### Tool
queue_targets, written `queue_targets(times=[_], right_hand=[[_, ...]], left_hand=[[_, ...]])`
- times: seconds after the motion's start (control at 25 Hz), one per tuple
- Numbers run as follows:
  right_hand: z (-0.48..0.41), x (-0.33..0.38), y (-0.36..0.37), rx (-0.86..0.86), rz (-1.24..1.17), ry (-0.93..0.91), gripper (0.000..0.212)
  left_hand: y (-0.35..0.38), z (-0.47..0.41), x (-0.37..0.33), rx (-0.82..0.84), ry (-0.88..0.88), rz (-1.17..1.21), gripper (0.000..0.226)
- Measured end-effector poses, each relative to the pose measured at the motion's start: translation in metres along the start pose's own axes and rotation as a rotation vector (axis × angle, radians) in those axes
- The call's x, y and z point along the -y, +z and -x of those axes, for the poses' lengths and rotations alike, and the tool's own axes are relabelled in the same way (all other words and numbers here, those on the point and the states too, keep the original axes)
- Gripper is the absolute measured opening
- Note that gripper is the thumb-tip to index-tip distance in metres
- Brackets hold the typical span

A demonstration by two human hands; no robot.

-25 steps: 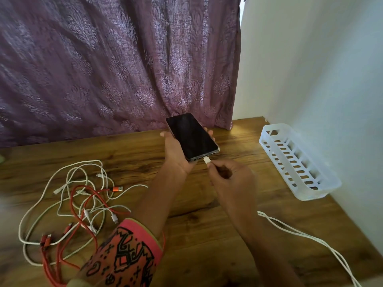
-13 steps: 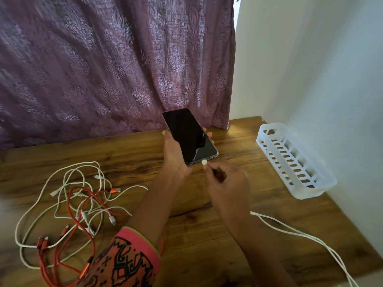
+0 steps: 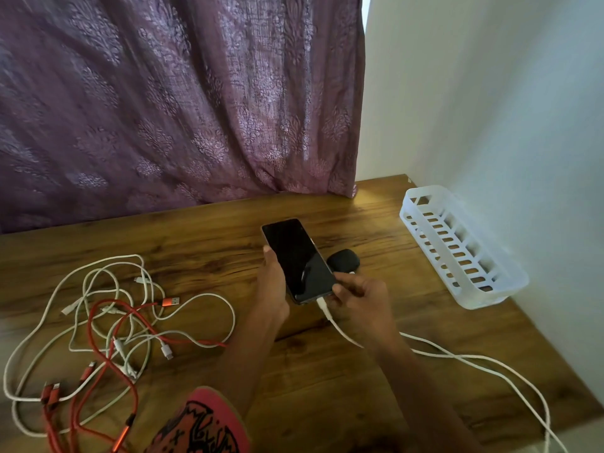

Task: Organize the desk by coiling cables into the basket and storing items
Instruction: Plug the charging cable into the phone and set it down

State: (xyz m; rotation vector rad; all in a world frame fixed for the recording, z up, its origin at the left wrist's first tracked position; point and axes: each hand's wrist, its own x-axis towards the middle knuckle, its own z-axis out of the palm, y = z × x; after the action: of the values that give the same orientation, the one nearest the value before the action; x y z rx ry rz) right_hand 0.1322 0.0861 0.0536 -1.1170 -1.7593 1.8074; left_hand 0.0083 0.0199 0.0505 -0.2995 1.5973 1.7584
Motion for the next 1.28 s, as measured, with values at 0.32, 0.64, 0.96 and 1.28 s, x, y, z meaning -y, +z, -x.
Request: queue_targets(times=[0.32,0.64,0.96,1.28], right_hand=[[-0.014,-0.035,0.006,-0.008,0.19,0.111,0.027],[-0.021,-0.035,0.009,0.023,0.433,0.06,0.03],[-0.011,-0.032,0.008,0.057,0.581,-0.031,0.029],[0.03,-0.031,-0.002,-0.089,0.514,-0.187,0.021]], left_hand=[[-0.017,-0.023,0.02,-0.16,0.204,-0.572,0.029],[-0.012,-0.011,0.032,-0.218,0.446,-0.882,0.031],[-0.016,0.003,0.043,-0.211,0.467,-0.883,0.03],[-0.016,0.04,0.061,-0.105,0.652,-0.925,0.05]])
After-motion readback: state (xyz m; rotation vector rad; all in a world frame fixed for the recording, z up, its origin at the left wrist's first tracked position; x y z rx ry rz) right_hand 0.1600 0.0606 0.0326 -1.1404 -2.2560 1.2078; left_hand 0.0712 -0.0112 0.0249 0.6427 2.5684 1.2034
